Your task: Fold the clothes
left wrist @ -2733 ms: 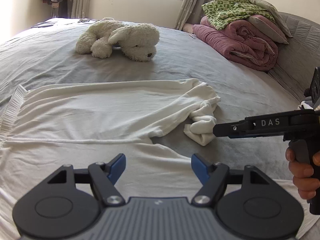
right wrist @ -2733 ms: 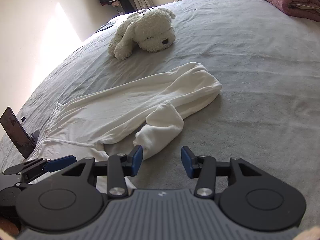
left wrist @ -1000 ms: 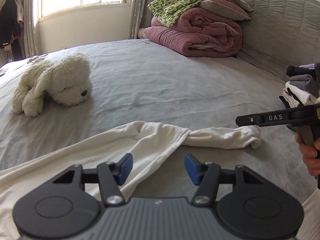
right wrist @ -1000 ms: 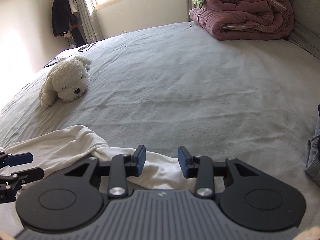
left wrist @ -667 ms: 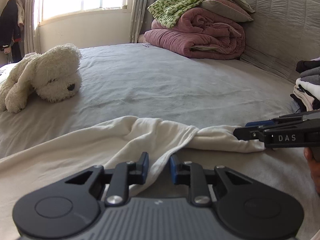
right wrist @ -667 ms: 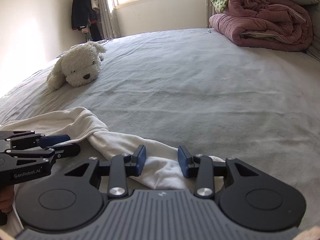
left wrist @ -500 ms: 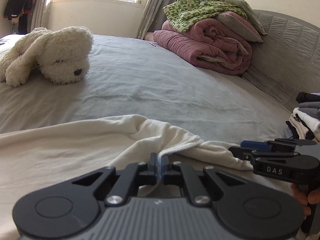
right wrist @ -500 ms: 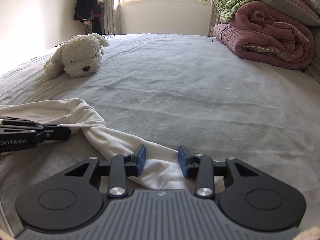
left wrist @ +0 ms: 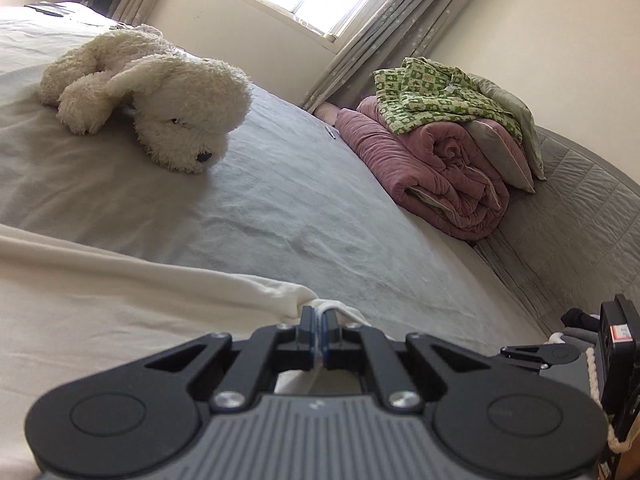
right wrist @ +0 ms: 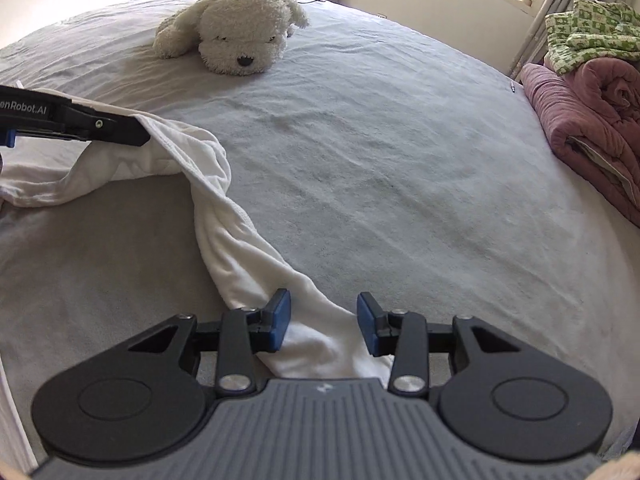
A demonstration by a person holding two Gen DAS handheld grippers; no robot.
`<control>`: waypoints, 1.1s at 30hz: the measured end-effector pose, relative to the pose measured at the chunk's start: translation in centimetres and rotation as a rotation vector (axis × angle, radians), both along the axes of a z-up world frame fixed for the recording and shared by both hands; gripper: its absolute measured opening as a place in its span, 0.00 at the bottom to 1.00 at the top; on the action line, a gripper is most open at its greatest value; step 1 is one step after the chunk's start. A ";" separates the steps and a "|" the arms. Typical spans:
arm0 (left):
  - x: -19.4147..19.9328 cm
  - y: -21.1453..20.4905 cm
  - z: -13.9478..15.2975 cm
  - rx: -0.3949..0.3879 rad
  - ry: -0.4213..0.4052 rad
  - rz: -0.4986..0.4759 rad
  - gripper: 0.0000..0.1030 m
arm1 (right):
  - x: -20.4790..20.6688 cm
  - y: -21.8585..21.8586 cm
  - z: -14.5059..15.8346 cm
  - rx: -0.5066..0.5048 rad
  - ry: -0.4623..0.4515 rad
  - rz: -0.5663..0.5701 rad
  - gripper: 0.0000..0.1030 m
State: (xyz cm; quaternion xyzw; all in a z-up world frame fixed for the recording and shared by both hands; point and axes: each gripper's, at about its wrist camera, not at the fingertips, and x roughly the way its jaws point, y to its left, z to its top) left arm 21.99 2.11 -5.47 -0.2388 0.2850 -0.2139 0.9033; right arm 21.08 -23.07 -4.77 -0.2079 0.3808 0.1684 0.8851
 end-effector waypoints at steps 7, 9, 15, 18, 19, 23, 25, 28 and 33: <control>-0.3 1.3 0.4 -0.094 -0.022 0.024 0.03 | 0.6 1.2 1.6 -0.142 -0.162 -0.028 0.00; -0.4 1.4 0.7 -0.100 -0.040 0.018 0.02 | 0.7 1.3 2.6 -0.180 -0.285 -0.088 0.00; -0.5 1.6 1.2 -0.117 -0.057 -0.029 0.02 | 0.6 -0.1 3.9 -0.150 -0.401 -0.186 0.00; -0.6 1.7 1.5 -0.118 -0.066 -0.038 0.02 | 1.1 -0.9 3.6 -0.048 -0.293 -0.180 0.03; -0.7 1.8 1.6 -0.120 -0.069 -0.037 0.03 | 1.2 -1.2 3.5 -0.014 -0.263 -0.175 0.06; -0.7 2.4 1.6 -0.154 -0.068 -0.028 0.02 | 1.8 0.0 3.6 0.049 -0.169 -0.062 0.39; -0.7 2.4 1.6 -0.150 -0.066 -0.024 0.02 | 1.9 1.3 3.2 -0.001 -0.141 0.005 0.43; -0.5 2.4 1.5 -0.132 -0.052 -0.013 0.02 | 2.8 2.6 2.2 -0.115 -0.118 0.065 0.43; -0.2 2.6 1.0 -0.121 -0.020 0.006 0.02 | 4.6 2.2 1.2 -0.180 -0.015 0.108 0.43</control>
